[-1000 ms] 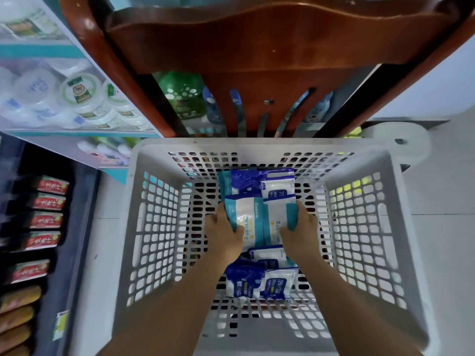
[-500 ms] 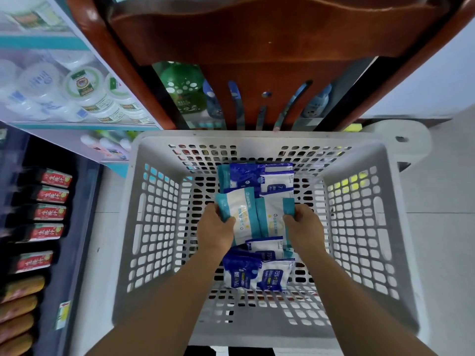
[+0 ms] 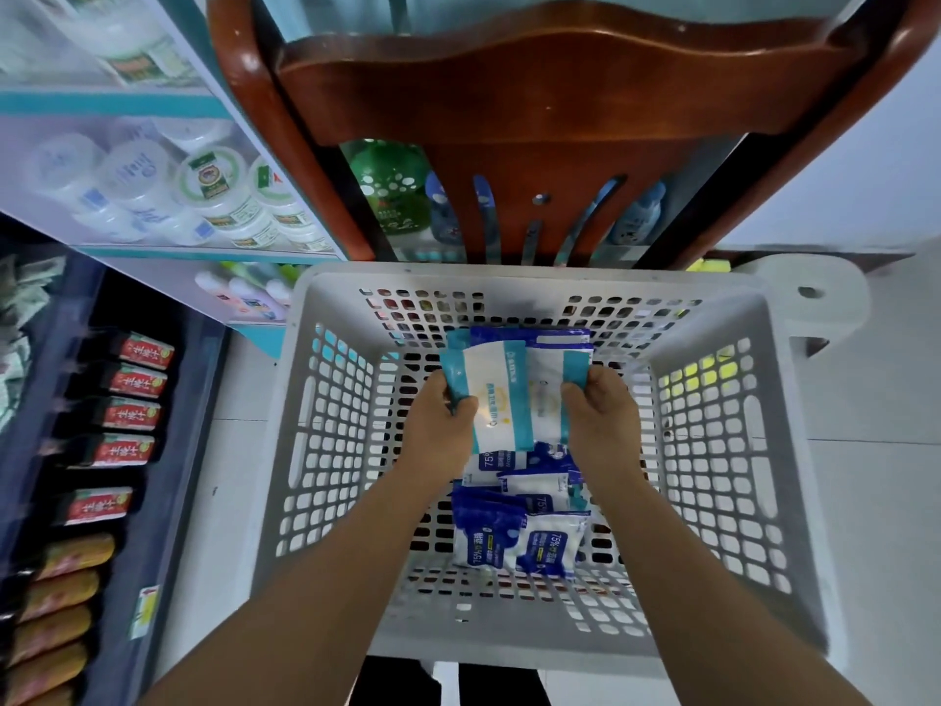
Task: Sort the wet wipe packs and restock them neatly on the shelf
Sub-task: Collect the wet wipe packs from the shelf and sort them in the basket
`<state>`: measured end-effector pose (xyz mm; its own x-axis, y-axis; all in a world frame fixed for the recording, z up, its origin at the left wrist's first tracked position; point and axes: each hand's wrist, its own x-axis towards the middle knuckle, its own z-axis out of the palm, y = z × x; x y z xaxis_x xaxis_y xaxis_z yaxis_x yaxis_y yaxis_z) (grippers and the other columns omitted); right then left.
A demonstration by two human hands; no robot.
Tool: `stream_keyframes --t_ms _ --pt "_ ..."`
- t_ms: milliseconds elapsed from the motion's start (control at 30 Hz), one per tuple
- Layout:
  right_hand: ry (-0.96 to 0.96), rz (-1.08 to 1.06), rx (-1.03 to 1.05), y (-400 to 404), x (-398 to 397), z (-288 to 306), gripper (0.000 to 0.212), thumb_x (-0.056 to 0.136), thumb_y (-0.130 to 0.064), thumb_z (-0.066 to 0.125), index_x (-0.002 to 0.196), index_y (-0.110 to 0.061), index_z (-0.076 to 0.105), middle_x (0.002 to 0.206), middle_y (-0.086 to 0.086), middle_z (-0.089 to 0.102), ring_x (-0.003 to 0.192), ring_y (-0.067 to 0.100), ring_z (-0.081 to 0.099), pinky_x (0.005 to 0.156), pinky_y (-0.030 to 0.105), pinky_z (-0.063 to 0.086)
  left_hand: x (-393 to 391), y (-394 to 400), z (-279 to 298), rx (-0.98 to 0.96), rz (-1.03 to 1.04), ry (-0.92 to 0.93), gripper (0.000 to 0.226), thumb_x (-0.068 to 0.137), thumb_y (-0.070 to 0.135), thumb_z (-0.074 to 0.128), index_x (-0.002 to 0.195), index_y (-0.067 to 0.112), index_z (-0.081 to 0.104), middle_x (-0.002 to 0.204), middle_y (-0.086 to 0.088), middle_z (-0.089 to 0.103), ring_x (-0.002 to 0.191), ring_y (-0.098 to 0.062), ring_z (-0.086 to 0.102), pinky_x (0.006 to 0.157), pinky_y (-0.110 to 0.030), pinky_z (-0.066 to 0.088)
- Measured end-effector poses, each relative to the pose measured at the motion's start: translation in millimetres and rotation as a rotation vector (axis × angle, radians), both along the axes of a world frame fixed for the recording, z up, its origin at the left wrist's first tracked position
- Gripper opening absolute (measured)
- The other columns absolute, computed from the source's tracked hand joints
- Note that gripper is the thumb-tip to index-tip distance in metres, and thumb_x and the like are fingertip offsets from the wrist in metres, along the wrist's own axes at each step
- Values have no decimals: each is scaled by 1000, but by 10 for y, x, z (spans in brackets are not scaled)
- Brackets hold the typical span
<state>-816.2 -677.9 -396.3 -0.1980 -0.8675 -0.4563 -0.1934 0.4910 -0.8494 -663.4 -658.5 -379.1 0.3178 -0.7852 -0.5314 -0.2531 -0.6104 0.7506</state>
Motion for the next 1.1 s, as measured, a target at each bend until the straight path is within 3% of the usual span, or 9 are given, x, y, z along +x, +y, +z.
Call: stream_keyframes --t_ms 233,333,467,600,667,733,800,933,1100 --pt "-137 35 9 -157 405 242 20 98 -8 43 103 -15 61 83 -4 65 64 2 59 51 12 47 126 -70 113 -75 -74 34 28 96 3 45 119 18 40 112 1 57 103 -16 58 81 -27 51" --pt "-152 37 44 -141 569 245 24 98 -9 41 92 -18 62 82 2 65 67 11 58 58 25 53 270 -67 113 -109 -46 31 32 95 -1 46 122 13 37 117 -5 55 109 -20 57 85 -31 52" --pt "-94 127 57 -123 814 195 26 98 -9 39 96 -15 64 95 15 68 77 22 61 78 46 56 485 -84 115 -101 -167 -110 29 97 6 44 126 9 40 107 -1 53 94 -15 54 72 -22 42" --pt "242 417 4 -192 838 127 32 98 -11 38 124 -18 56 112 0 63 77 11 59 66 26 49 697 -167 83 -128 -226 -355 35 94 5 49 127 11 44 113 -8 58 100 -22 58 77 -31 47" --pt "431 607 -27 -202 801 40 41 96 -12 45 137 -17 46 132 0 50 104 11 54 86 25 45 773 -226 46 -115 -318 -521 48 88 3 55 134 11 42 125 -11 54 116 -27 52 92 -38 47" --pt "611 766 -13 -177 783 -49 55 94 -17 52 146 -22 34 153 0 30 140 19 27 114 37 28 810 -250 1 -82 -410 -657 62 83 2 62 139 13 36 134 -10 47 126 -27 42 102 -40 40" --pt "728 815 2 -143 773 -104 61 94 -23 53 149 -26 26 158 -2 18 147 19 10 118 40 15 823 -238 -62 -81 -485 -776 65 82 3 61 140 14 32 138 -10 43 130 -28 36 108 -40 32" --pt "790 806 -19 -115 742 -171 64 95 -25 53 150 -24 21 159 -3 16 148 18 6 118 38 11 823 -215 -225 -77 -657 -982 54 87 6 52 137 13 33 136 -11 42 129 -29 36 111 -41 26" --pt "821 881 -39 -180 699 -225 65 97 -29 50 151 -25 14 160 -5 9 148 17 1 119 37 5 797 -348 -479 -38 -768 -1057 52 88 6 46 138 12 32 136 -14 42 129 -31 34 113 -42 21"
